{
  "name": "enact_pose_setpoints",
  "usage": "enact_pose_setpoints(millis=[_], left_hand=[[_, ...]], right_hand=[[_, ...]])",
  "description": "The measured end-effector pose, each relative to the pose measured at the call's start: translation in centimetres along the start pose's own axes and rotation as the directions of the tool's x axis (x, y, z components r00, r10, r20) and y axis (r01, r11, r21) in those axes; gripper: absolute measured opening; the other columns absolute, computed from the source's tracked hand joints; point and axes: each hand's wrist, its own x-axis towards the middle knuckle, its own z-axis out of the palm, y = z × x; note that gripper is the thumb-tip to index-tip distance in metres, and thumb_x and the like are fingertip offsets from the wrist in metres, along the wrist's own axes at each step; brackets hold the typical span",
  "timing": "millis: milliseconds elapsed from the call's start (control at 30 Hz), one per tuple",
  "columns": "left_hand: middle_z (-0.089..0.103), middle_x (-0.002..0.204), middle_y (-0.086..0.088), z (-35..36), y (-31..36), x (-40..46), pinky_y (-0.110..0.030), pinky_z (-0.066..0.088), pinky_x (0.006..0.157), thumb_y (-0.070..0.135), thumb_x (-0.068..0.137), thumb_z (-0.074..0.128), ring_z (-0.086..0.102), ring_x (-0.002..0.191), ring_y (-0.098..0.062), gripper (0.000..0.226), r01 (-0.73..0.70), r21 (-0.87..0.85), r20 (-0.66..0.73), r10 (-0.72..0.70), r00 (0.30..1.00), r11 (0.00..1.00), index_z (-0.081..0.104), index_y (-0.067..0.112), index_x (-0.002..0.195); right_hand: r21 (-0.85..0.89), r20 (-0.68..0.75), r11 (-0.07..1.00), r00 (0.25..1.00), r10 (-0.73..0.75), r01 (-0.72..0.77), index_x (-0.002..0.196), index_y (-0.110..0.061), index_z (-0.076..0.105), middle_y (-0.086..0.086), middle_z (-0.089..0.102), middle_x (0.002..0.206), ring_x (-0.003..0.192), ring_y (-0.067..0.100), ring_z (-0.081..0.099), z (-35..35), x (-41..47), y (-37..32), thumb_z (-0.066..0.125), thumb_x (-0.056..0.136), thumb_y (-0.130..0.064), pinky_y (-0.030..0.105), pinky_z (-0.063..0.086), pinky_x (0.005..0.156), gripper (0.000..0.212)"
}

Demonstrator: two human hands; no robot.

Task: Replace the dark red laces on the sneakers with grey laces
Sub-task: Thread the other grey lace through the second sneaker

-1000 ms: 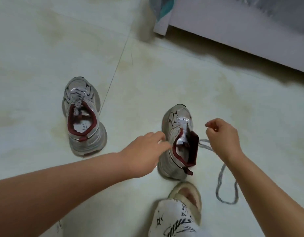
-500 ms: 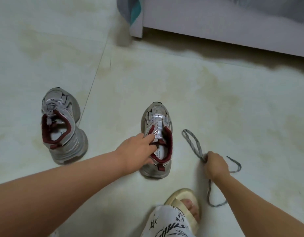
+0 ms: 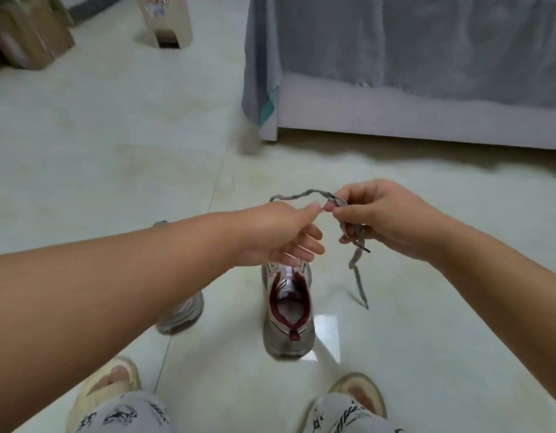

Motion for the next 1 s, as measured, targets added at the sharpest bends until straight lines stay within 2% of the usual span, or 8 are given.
enact_pose_setpoints(millis=[100,200,367,567,700,733,867,1000], left_hand=[[0.068,0.087,-0.003,1.4,3.2,-2.9,-0.036,0.041,0.099,0.040,0.099,0.032,0.064,0.089,-0.019,0.038,-0.116,-0.390,-0.027,0.115,0.993,0.913,0.061,0.016,0.095],[0.064,0.070,-0.001,2.5,5.6,-6.5,-0.036,0.046,0.094,0.029,0.096,0.045,0.062,0.072,-0.018,0.026,-0.263,-0.547,-0.142,0.221,0.965,0.795,0.059,0.014,0.080],[0.064,0.075,-0.003,3.7,8.1,-11.8,-0.029,0.053,0.069,0.018,0.098,0.044,0.062,0.068,-0.016,0.021,-0.460,-0.431,-0.372,0.312,0.874,0.776,0.052,0.013,0.079],[0.056,0.065,-0.003,1.9,8.3,-14.9,-0.025,0.051,0.058,0.020,0.098,0.045,0.056,0.053,-0.012,0.023,-0.685,-0.482,-0.685,0.252,0.684,0.547,0.052,0.010,0.078],[0.051,0.065,-0.001,-0.7,6.7,-14.8,-0.022,0.034,0.052,0.016,0.095,0.047,0.041,0.053,-0.011,0.023,-0.602,-0.129,-0.805,0.272,0.527,0.788,0.055,0.013,0.074],[0.050,0.065,0.000,-0.8,6.6,-14.7,-0.022,0.033,0.053,0.015,0.094,0.049,0.040,0.053,-0.010,0.019,-0.538,-0.035,-0.777,0.315,0.545,0.842,0.057,0.012,0.076],[0.052,0.069,0.002,1.4,7.0,-13.8,-0.021,0.028,0.049,0.018,0.089,0.059,0.035,0.055,-0.011,0.013,-0.417,0.196,-0.395,0.461,0.795,0.887,0.066,0.009,0.096],[0.061,0.065,0.005,2.8,7.5,-12.6,-0.020,0.030,0.046,0.027,0.085,0.065,0.037,0.056,-0.013,0.019,-0.427,0.330,-0.177,0.499,0.848,0.842,0.071,0.010,0.080]], right_hand=[[0.041,-0.025,0.995,0.996,-0.086,0.087,0.073,-0.009,0.061,0.001,0.053,0.055,0.047,0.009,0.049,0.3,-1.9,-4.4,0.055,0.087,0.002,0.020,0.045,0.052,0.019],[0.061,-0.019,0.993,0.995,-0.096,0.097,0.074,-0.007,0.062,0.003,0.057,0.059,0.051,0.011,0.054,0.5,-4.6,-7.2,0.056,0.088,-0.001,0.023,0.052,0.056,0.016],[-0.015,-0.081,0.991,0.988,-0.132,0.131,0.077,-0.008,0.065,0.005,0.056,0.063,0.052,0.013,0.051,2.1,-9.3,-9.7,0.058,0.090,-0.010,0.022,0.052,0.052,0.014],[-0.260,-0.179,0.959,0.970,-0.165,0.115,0.074,-0.008,0.064,0.000,0.044,0.057,0.055,0.013,0.039,3.0,-11.8,-8.3,0.058,0.090,-0.014,0.030,0.040,0.063,0.018],[-0.308,-0.232,0.951,0.971,-0.060,-0.015,0.077,-0.009,0.066,0.002,0.042,0.060,0.058,0.015,0.037,2.0,-12.8,-6.9,0.053,0.092,-0.013,0.030,0.040,0.064,0.020],[-0.309,-0.249,0.951,0.967,-0.045,-0.035,0.077,-0.010,0.065,0.002,0.041,0.061,0.057,0.014,0.038,1.8,-13.0,-7.0,0.051,0.093,-0.013,0.027,0.041,0.063,0.021],[-0.355,-0.265,0.935,0.961,-0.079,-0.021,0.075,-0.013,0.063,0.000,0.039,0.061,0.055,0.011,0.036,2.3,-12.7,-8.7,0.047,0.095,-0.019,0.022,0.038,0.053,0.026],[-0.550,-0.303,0.835,0.929,-0.211,0.010,0.070,-0.015,0.061,-0.003,0.046,0.058,0.060,0.017,0.044,2.8,-10.9,-10.3,0.051,0.094,-0.024,0.028,0.039,0.055,0.027]])
